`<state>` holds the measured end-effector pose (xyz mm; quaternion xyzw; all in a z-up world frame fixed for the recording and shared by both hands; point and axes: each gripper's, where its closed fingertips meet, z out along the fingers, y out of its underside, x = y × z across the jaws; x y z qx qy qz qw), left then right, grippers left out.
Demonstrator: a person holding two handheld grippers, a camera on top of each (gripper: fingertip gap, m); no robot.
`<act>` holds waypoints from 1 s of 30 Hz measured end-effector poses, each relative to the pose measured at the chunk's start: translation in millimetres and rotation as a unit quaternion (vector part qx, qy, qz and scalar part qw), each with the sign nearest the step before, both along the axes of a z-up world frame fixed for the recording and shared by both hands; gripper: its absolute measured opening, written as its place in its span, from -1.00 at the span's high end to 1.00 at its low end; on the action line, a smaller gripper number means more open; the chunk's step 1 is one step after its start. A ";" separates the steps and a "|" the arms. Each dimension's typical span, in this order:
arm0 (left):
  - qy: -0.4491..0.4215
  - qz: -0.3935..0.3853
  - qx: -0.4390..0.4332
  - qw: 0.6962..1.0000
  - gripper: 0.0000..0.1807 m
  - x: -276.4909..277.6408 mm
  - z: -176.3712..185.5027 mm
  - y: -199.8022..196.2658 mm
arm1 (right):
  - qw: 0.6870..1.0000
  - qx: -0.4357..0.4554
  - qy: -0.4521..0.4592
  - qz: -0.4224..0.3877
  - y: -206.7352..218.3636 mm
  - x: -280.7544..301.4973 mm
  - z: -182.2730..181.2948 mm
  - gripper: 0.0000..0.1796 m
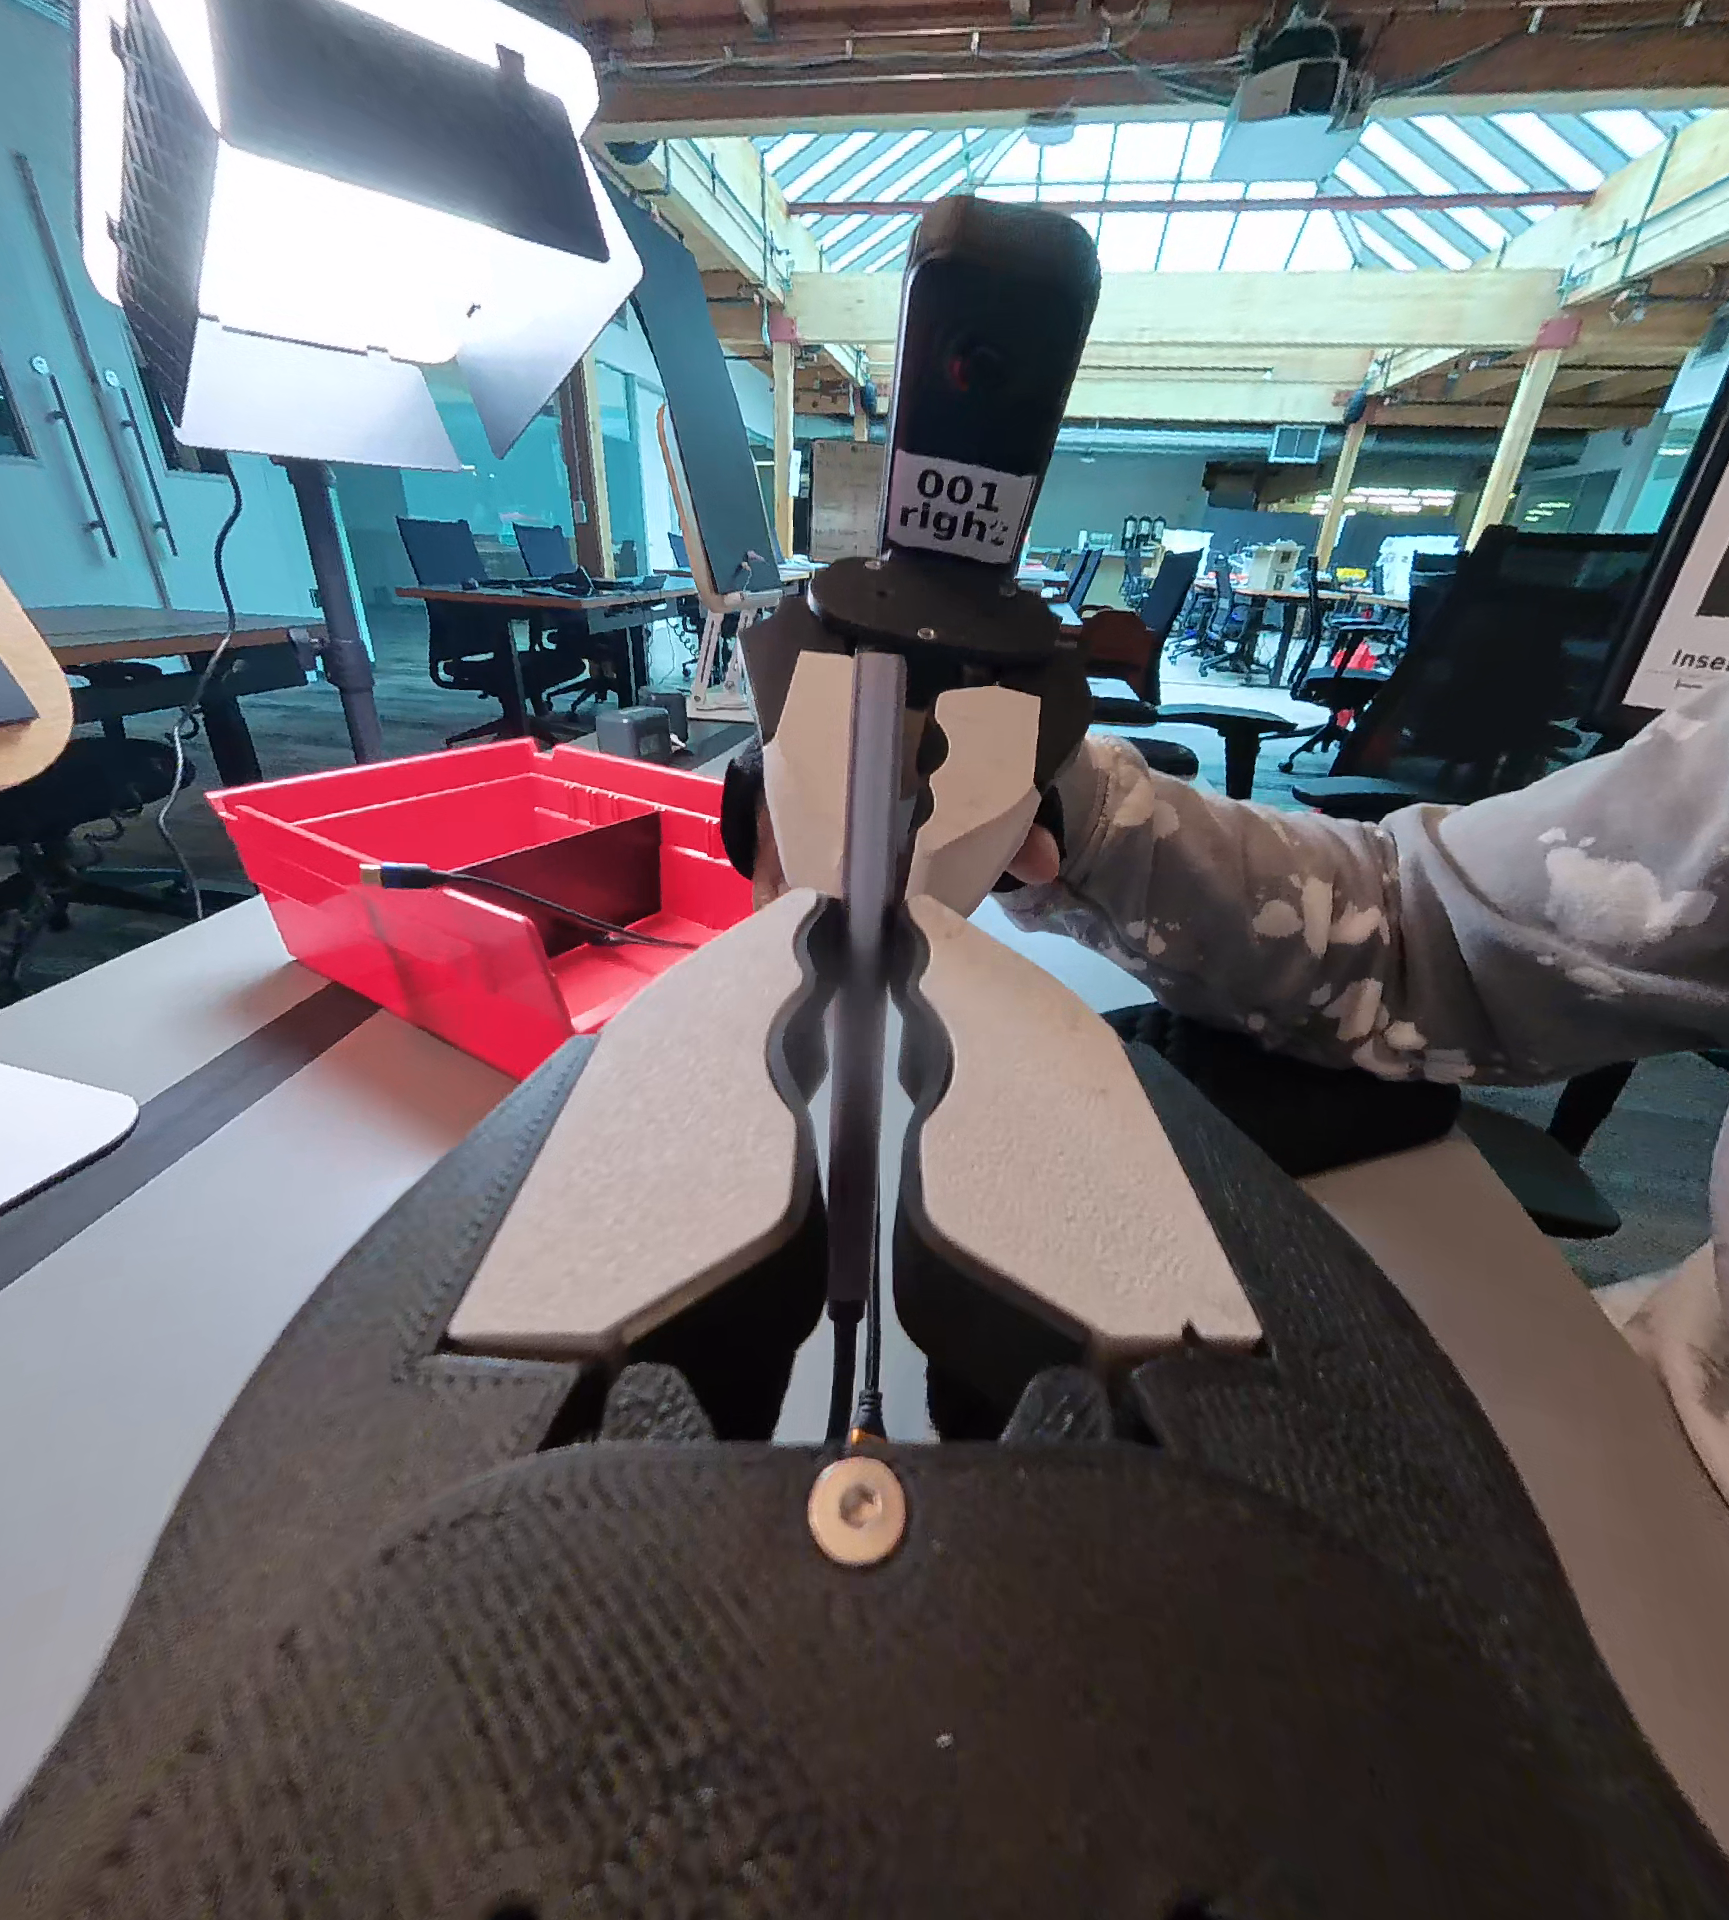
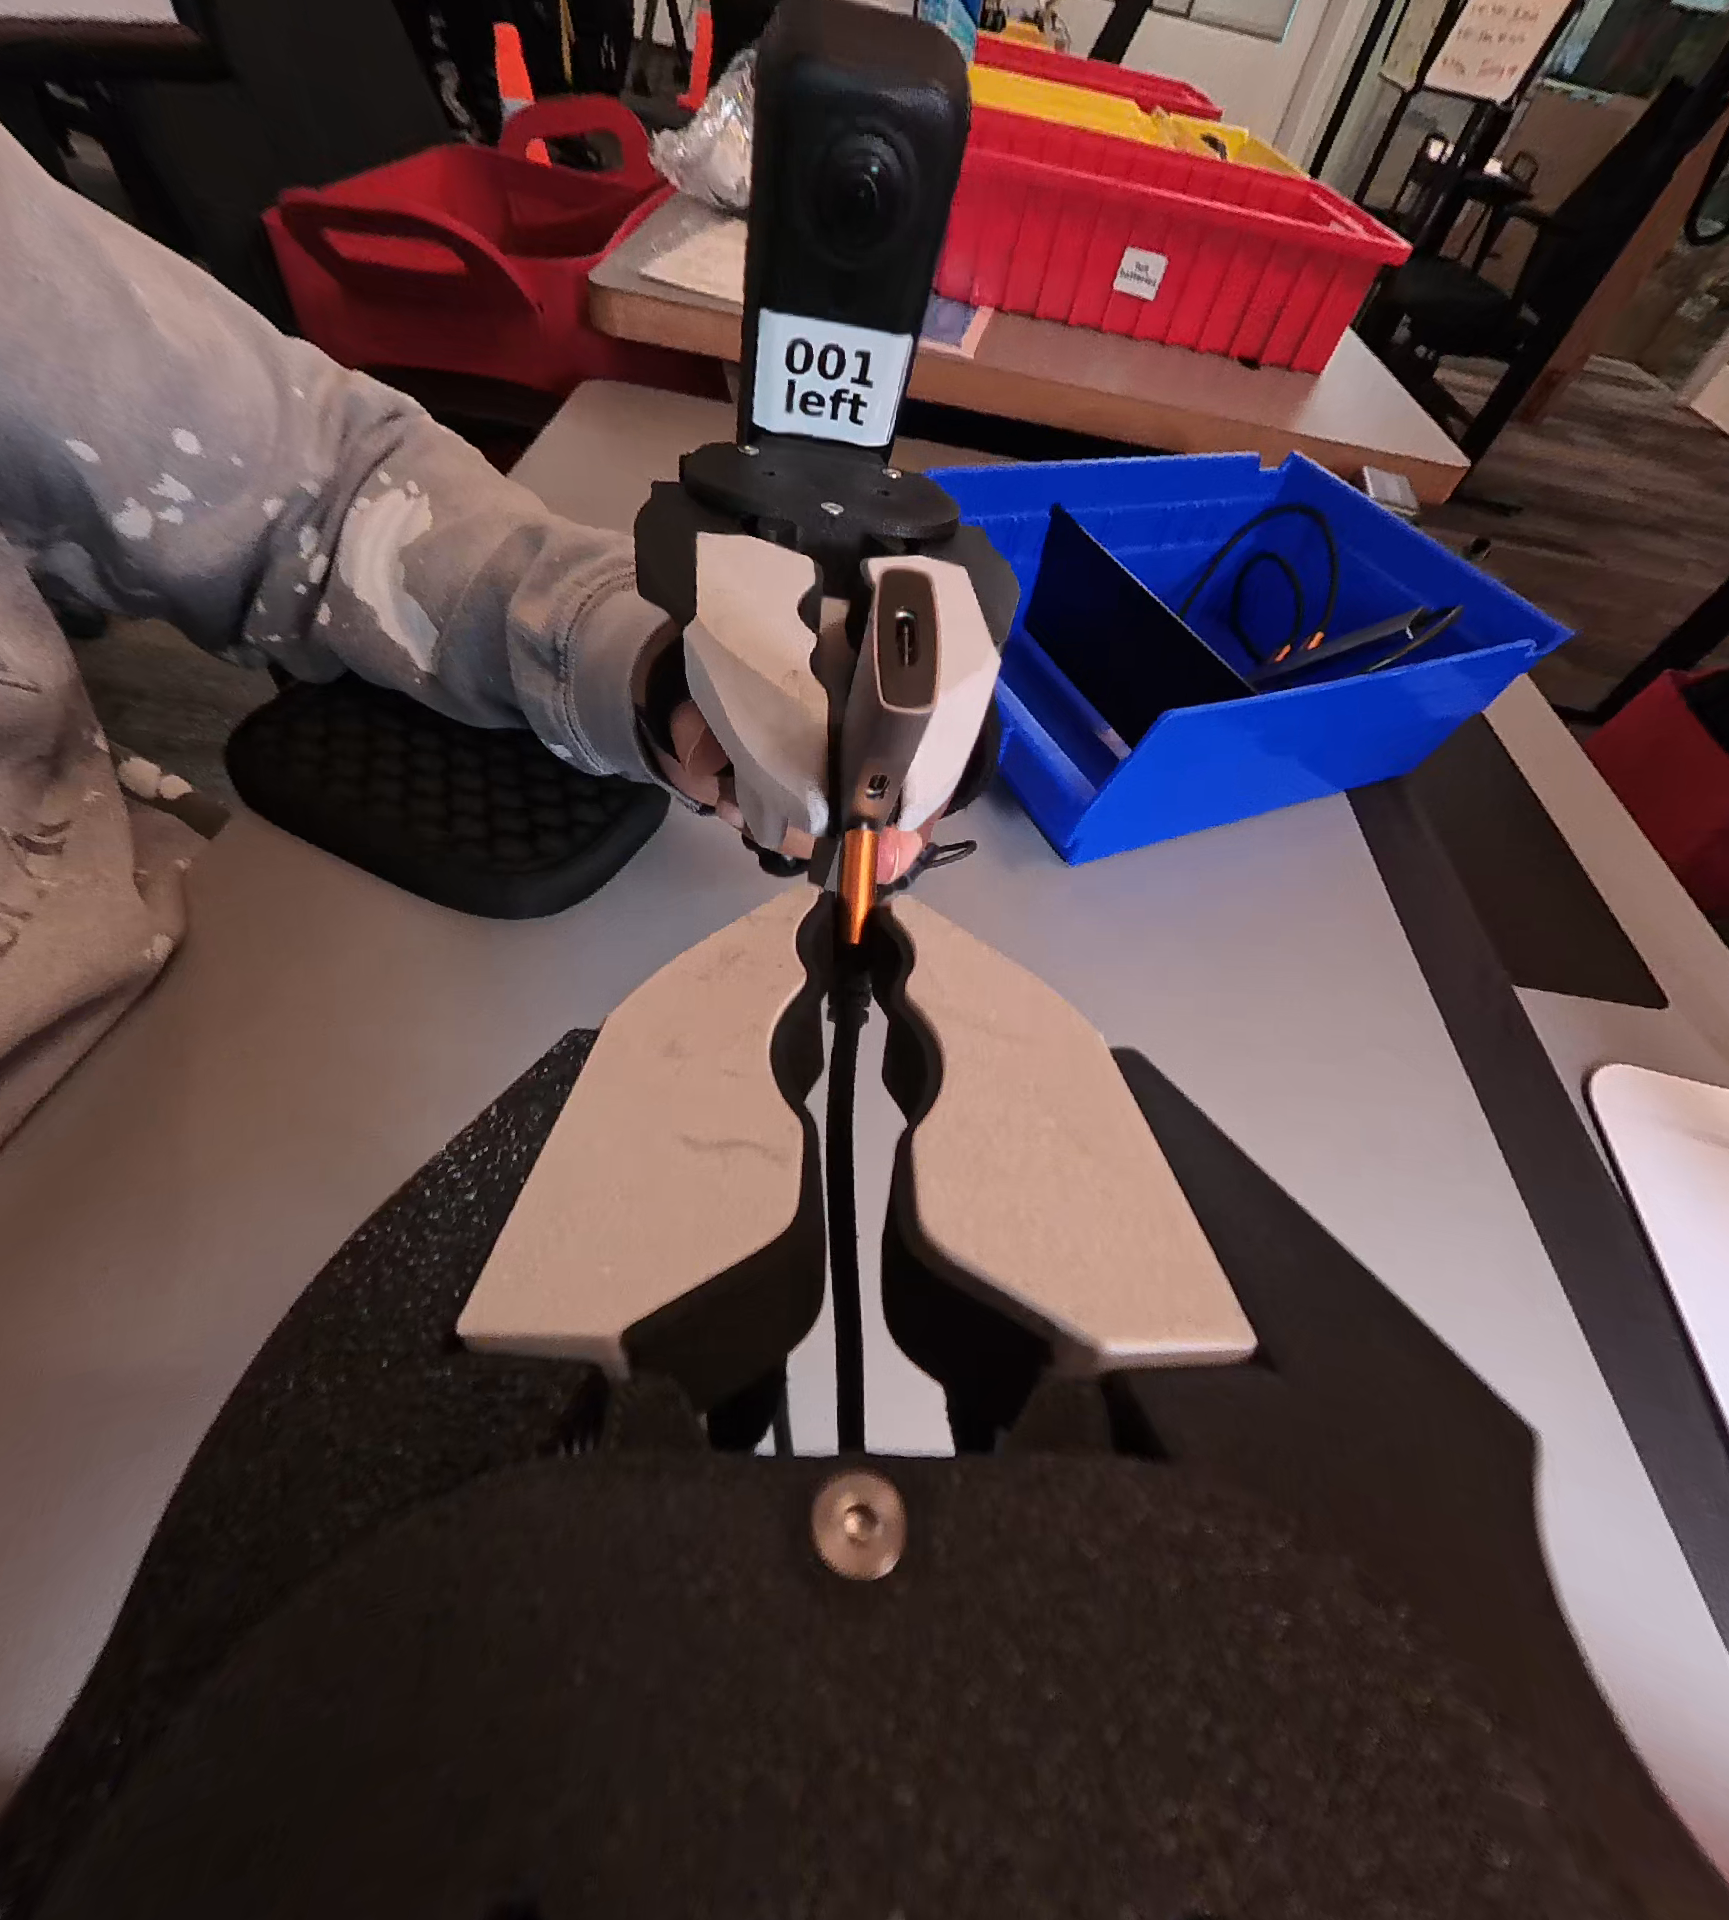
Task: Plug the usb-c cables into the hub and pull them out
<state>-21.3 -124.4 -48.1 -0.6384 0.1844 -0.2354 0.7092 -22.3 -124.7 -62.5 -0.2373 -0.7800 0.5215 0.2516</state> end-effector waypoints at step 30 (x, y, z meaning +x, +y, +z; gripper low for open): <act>-0.068 0.057 0.002 0.996 0.90 -54.4 -0.1 -21.0 | 0.961 0.095 0.081 -0.249 166.7 -7.8 133.1 0.93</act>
